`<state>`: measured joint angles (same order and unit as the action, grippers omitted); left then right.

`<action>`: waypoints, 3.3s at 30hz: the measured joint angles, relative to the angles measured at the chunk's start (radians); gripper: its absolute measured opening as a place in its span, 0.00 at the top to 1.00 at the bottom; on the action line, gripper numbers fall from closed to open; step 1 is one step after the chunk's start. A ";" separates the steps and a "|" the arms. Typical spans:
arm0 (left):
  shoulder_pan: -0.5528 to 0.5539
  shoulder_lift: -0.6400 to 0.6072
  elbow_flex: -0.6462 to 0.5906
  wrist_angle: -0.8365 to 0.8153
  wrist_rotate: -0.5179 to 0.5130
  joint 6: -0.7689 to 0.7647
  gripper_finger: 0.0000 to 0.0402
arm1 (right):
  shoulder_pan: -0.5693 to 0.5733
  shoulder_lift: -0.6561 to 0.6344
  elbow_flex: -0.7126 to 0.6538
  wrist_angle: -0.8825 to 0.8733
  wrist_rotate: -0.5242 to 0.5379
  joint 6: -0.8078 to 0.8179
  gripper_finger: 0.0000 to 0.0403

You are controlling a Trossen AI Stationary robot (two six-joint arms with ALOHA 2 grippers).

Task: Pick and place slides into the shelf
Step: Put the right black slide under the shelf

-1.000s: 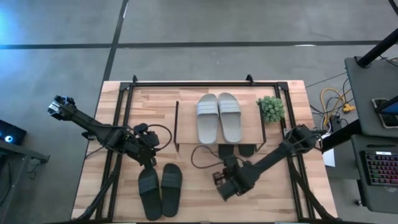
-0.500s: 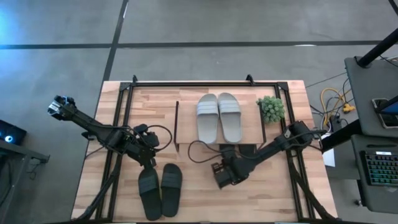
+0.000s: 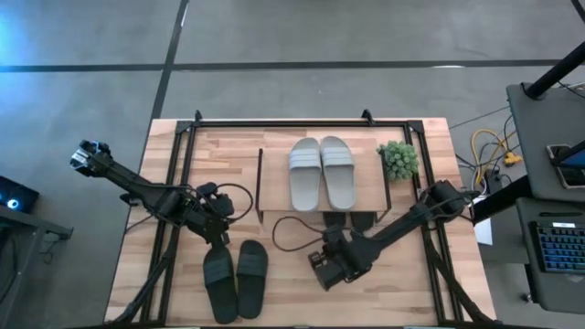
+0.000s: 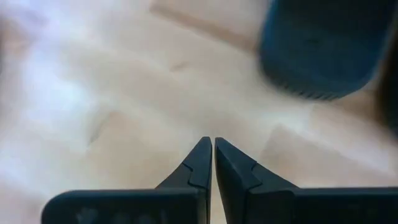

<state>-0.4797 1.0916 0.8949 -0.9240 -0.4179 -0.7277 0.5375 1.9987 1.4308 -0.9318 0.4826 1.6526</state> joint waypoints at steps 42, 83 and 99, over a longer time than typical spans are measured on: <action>-0.530 0.453 0.288 -0.015 0.311 -0.836 1.00 | 0.139 -0.001 0.079 0.293 -0.005 -0.239 0.97; -0.819 0.301 0.154 -0.130 -0.033 -0.967 1.00 | 0.012 0.394 0.880 0.105 0.016 -0.746 0.67; -0.851 0.253 0.138 -0.122 -0.070 -0.960 1.00 | -0.040 0.426 0.871 0.162 -0.100 -0.807 0.67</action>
<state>-1.3304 1.3444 1.0330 -1.0465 -0.4878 -1.6876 0.4974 2.4245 2.3016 -0.7694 0.3822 0.8460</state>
